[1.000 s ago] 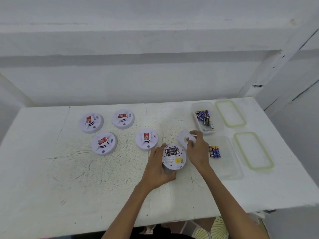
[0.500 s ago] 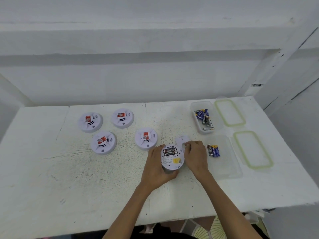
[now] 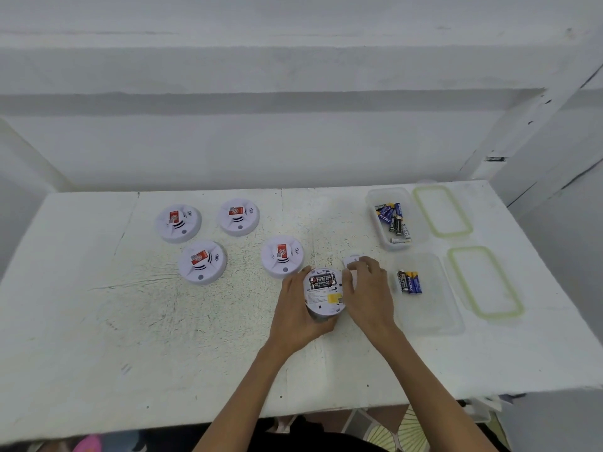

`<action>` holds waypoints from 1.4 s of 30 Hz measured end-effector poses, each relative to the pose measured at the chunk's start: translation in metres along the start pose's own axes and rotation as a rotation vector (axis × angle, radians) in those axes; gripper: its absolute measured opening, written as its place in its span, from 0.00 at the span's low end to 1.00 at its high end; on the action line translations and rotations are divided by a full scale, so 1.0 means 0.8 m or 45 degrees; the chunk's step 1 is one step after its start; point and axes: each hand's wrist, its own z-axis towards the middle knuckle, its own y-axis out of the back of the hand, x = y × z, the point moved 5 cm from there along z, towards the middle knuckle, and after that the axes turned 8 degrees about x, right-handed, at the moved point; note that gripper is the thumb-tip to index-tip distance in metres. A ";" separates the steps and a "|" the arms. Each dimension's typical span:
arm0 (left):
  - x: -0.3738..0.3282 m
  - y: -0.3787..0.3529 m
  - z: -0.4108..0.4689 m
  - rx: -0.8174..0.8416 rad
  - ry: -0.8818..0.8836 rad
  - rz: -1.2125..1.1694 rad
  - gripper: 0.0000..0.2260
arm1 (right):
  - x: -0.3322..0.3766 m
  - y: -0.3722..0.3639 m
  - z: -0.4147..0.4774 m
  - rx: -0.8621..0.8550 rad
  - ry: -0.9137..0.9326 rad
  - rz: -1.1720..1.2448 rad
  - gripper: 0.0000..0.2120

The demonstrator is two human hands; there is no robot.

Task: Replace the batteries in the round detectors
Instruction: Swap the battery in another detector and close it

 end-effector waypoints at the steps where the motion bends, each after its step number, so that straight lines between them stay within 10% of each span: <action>1: 0.001 0.000 0.001 0.002 0.005 -0.017 0.39 | 0.002 0.001 -0.001 0.004 0.052 0.055 0.11; 24: 0.012 -0.005 0.002 0.101 0.149 -0.108 0.43 | 0.008 -0.004 0.013 0.492 -0.404 0.363 0.16; 42: 0.008 0.001 0.001 0.067 0.155 -0.182 0.42 | 0.044 0.019 0.014 0.176 -0.187 0.274 0.07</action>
